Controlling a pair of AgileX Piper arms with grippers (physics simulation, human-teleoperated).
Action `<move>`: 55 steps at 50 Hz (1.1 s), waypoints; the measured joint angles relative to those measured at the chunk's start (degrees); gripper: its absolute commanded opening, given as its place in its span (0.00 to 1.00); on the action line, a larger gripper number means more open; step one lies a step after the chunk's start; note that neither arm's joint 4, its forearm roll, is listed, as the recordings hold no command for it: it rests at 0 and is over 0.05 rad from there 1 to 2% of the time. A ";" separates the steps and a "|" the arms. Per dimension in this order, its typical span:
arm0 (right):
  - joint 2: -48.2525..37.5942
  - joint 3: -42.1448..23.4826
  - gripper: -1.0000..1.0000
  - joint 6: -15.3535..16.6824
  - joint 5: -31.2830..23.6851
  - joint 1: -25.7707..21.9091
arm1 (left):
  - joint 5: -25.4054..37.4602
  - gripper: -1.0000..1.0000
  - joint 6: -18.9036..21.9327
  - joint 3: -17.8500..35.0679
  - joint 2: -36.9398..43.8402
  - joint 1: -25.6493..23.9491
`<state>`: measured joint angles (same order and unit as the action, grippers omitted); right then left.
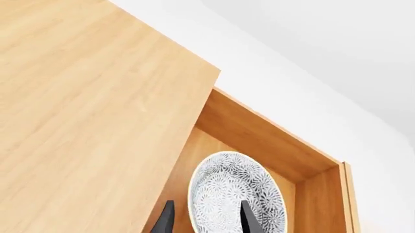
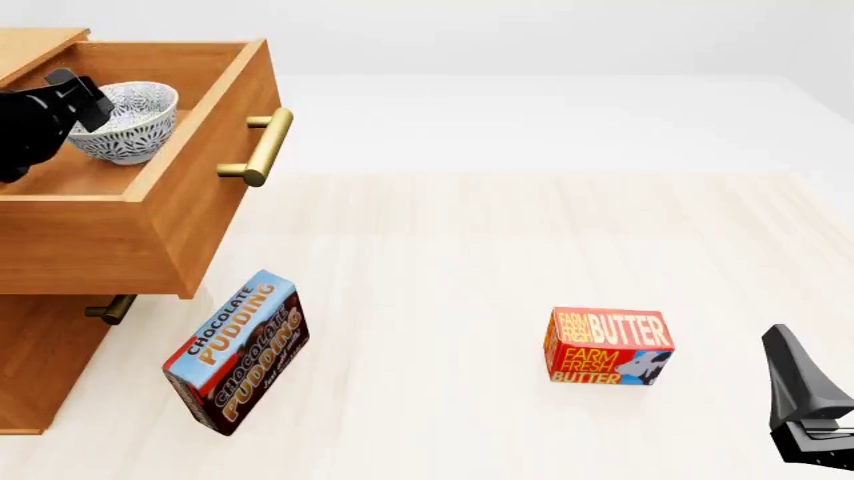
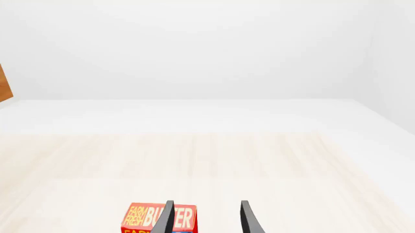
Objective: Put the bowl in the top drawer of the cabinet.
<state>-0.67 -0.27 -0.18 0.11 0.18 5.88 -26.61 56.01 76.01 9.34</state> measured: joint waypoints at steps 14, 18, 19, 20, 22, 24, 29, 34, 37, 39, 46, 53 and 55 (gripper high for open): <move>0.00 0.00 1.00 0.00 0.00 0.00 | 0.26 1.00 0.35 -0.05 -0.88 -0.11; 0.00 0.00 1.00 0.00 0.00 0.00 | 0.44 1.00 0.46 -0.08 -1.59 -0.31; 0.00 0.00 1.00 0.00 0.00 0.00 | 0.49 1.00 0.49 -0.07 -1.76 -0.35; 0.00 0.00 1.00 0.00 0.00 0.00 | 0.55 1.00 0.53 -0.07 -1.96 -0.40; 0.00 0.00 1.00 0.00 0.00 0.00 | 0.68 1.00 0.62 -0.08 -2.38 -0.51; 0.00 0.00 1.00 0.00 0.00 0.00 | 0.82 1.00 0.71 -0.11 -2.85 -0.63; 0.00 0.00 1.00 0.00 0.00 0.00 | 1.18 1.00 0.91 -0.19 -4.04 -1.01; 0.00 0.00 1.00 0.00 0.00 0.00 | 1.60 1.00 1.09 -0.26 -5.38 -1.54; 0.00 0.00 1.00 0.00 0.00 0.00 | 1.89 1.00 1.22 -0.29 -6.19 -1.84; 0.00 0.00 1.00 0.00 0.00 0.00 | 2.09 1.00 1.30 -0.31 -6.68 -2.01; 0.00 0.00 1.00 0.00 0.00 0.01 | 2.93 1.00 1.68 -0.40 -8.73 -2.67; 0.00 0.00 1.00 0.00 0.00 0.01 | 3.74 1.00 2.07 -0.51 -10.77 -3.62; 0.00 0.00 1.00 0.00 0.00 0.01 | 3.97 1.00 2.19 -0.54 -11.30 -3.92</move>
<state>-0.67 -0.27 -0.18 0.11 0.19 9.86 -24.42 55.48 64.70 5.42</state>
